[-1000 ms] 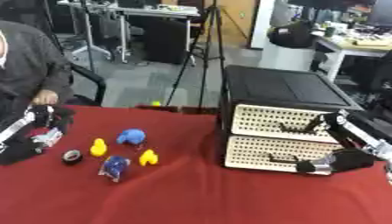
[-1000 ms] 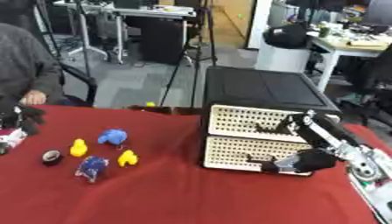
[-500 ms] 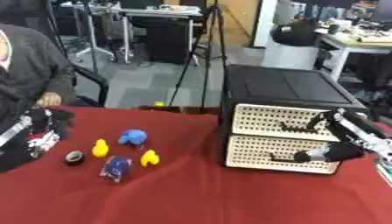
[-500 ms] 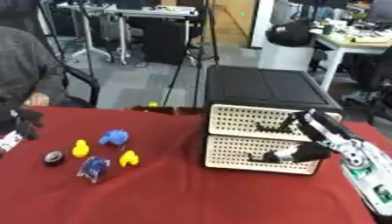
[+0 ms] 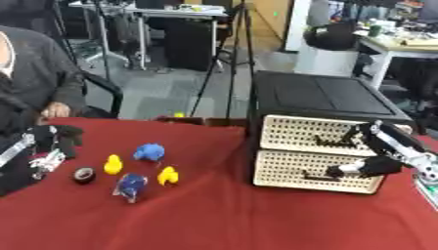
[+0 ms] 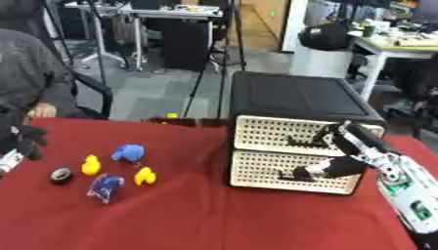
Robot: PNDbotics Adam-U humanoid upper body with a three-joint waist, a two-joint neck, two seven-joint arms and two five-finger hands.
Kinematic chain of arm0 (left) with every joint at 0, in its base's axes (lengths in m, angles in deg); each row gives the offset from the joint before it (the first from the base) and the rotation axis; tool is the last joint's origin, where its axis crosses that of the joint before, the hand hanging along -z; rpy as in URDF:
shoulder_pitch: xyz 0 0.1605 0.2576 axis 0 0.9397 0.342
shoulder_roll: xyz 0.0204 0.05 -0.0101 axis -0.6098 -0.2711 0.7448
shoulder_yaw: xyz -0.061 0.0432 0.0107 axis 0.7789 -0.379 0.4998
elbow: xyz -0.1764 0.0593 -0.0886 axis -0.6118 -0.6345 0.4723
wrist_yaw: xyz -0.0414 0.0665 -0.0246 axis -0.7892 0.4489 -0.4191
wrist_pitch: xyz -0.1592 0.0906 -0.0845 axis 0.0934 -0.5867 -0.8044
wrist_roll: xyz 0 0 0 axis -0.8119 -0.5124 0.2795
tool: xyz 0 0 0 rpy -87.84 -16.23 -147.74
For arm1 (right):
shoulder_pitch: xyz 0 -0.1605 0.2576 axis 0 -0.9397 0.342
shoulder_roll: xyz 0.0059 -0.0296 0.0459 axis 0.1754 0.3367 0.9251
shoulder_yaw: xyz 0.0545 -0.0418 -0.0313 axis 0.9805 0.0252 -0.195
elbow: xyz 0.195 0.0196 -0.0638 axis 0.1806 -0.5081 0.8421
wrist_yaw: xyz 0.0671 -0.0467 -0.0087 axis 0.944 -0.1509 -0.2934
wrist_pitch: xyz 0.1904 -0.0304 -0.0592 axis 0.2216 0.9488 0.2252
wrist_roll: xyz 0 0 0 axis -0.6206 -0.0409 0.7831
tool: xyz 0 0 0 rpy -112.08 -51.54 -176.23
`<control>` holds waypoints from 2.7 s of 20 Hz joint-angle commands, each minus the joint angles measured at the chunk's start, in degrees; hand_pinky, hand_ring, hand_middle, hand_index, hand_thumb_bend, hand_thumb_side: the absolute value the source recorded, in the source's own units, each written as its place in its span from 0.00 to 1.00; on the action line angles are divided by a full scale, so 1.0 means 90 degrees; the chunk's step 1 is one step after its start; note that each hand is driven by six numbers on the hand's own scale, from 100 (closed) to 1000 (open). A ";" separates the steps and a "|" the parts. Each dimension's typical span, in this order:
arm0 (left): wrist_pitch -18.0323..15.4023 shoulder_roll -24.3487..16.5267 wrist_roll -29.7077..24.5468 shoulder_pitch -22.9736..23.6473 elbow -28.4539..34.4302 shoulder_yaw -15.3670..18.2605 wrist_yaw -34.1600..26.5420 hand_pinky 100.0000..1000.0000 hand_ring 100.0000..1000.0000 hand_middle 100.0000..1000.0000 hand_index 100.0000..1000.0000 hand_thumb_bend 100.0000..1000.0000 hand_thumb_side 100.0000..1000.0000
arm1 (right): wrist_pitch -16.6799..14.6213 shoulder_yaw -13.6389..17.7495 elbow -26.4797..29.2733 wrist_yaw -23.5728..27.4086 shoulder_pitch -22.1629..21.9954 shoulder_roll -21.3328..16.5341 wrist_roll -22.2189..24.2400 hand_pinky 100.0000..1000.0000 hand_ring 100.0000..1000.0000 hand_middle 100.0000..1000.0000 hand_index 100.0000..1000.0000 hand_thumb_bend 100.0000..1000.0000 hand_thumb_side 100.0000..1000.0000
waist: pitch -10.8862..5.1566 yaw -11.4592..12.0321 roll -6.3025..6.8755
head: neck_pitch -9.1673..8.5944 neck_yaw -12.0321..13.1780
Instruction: Pick up objects from table and place into drawer.
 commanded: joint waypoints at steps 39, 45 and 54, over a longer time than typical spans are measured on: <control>0.0021 -0.0100 -0.0082 0.0057 0.0165 0.0095 -0.0026 0.57 0.53 0.60 0.80 0.00 0.68 | -0.0207 -0.0007 0.0724 -0.0312 -0.0538 -0.0234 0.0198 0.00 0.00 0.00 0.37 1.00 0.51 | -0.0040 -0.0015 0.0003 | 0.0007 -0.0030; 0.0024 -0.0121 -0.0075 0.0076 0.0171 0.0103 -0.0026 0.57 0.53 0.60 0.80 0.00 0.68 | -0.0165 0.0000 0.0935 -0.0288 -0.0772 -0.0265 0.0254 0.00 0.00 0.00 0.36 1.00 0.50 | -0.0048 -0.0034 -0.0009 | 0.0003 -0.0024; 0.0035 -0.0148 -0.0085 0.0095 0.0172 0.0109 -0.0014 0.58 0.54 0.60 0.80 0.00 0.68 | -0.0159 0.0042 0.1256 -0.0238 -0.1097 -0.0300 0.0272 0.00 0.00 0.00 0.35 1.00 0.50 | -0.0055 -0.0069 -0.0036 | 0.0002 -0.0001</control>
